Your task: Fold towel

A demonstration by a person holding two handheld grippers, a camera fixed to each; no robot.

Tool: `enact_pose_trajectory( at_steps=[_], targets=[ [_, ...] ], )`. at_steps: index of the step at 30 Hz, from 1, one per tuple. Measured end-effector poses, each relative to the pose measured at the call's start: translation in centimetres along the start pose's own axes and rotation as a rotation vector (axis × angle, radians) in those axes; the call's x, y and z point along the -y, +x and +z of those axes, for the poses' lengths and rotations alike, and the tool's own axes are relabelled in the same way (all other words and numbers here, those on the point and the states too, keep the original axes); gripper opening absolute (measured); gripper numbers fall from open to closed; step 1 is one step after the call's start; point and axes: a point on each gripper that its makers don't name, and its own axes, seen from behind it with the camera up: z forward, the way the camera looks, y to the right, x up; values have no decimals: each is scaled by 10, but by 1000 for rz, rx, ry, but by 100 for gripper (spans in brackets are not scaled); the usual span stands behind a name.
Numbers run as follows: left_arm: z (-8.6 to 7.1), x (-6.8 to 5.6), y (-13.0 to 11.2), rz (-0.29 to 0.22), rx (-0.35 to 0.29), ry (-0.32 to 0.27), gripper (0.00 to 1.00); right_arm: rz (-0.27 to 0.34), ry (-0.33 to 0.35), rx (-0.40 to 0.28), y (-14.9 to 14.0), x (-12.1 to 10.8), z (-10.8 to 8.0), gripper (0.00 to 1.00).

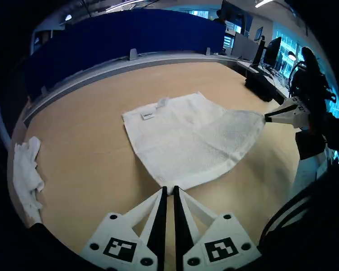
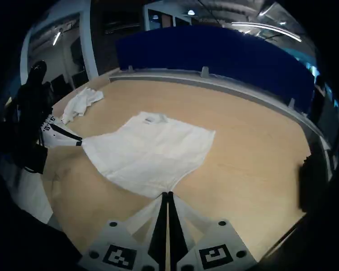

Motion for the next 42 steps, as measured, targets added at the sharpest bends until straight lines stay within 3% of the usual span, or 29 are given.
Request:
enact_pose_trajectory(
  at_steps=[9, 21, 27, 33, 42],
  targets=[
    [-24, -2, 13, -67, -19, -18, 10, 20, -6, -23, 14, 0, -23, 4],
    [-20, 4, 23, -113, -17, -4, 10, 27, -10, -32, 23, -4, -17, 4],
    [-13, 13, 35, -155, -3, 8, 10, 24, -18, -45, 39, -17, -4, 4],
    [0, 23, 59, -160, -13, 27, 10, 22, -31, -62, 60, -33, 12, 4],
    [29, 42, 91, -170, -10, 30, 10, 26, -48, -63, 80, -57, 41, 4]
  ],
)
